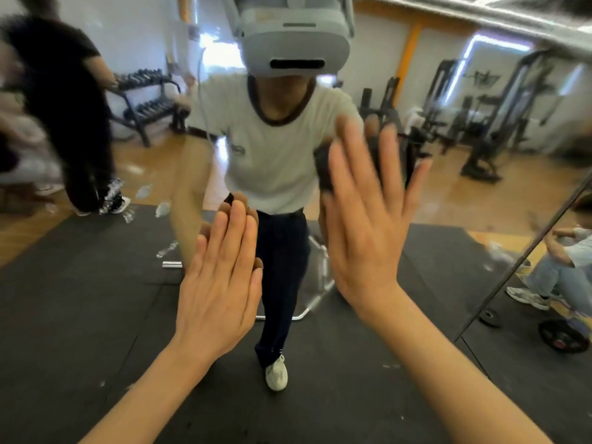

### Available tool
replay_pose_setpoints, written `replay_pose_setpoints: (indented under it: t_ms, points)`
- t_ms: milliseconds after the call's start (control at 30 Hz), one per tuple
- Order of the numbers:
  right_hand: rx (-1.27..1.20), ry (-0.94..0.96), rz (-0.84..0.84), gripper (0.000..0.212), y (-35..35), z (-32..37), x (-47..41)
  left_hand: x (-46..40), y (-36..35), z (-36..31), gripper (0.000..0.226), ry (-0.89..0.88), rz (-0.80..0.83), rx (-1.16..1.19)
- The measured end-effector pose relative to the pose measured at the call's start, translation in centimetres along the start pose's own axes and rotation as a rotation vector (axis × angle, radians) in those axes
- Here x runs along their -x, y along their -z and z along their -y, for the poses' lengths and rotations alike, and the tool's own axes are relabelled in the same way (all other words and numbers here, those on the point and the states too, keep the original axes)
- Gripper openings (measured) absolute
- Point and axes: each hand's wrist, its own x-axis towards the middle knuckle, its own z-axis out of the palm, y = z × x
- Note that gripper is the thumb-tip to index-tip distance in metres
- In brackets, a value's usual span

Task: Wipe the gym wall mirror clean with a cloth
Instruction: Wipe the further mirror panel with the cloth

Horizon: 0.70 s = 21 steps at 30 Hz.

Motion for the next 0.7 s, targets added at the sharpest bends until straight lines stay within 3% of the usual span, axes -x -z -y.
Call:
replay_pose_setpoints:
  t_ms: [100,267,333,400,500,567,633,700]
  points:
    - [-0.012,-0.063,-0.069,0.054,-1.4,1.9,-0.6,-0.1,0.0,0.0,0.074,0.006,-0.007,0.007]
    - [0.13,0.334,0.346,0.056,1.3,2.3,12.1,0.6,0.8,0.7,0.062,-0.031,0.02,0.114]
    - [0.146,0.408,0.36,0.057,1.7,1.7,11.2,1.6,1.8,1.9,0.061,-0.018,0.029,0.097]
    - [0.092,0.309,0.24,0.058,0.9,1.9,6.3,2.5,2.8,3.5,0.061,0.027,0.021,0.064]
    - [-0.027,-0.047,-0.025,0.058,-1.4,3.0,-1.9,2.9,4.3,5.6,0.068,0.101,-0.013,0.016]
    - [-0.062,-0.098,-0.079,0.054,-2.2,4.5,-2.5,2.7,4.9,6.5,0.077,0.141,-0.024,-0.001]
    - [-0.021,0.024,0.033,0.046,-2.0,5.8,2.2,2.9,5.0,7.1,0.079,0.159,-0.01,-0.02]
    - [0.083,0.25,0.247,0.047,-0.9,5.8,9.0,3.4,4.7,7.6,0.078,0.158,0.018,-0.044]
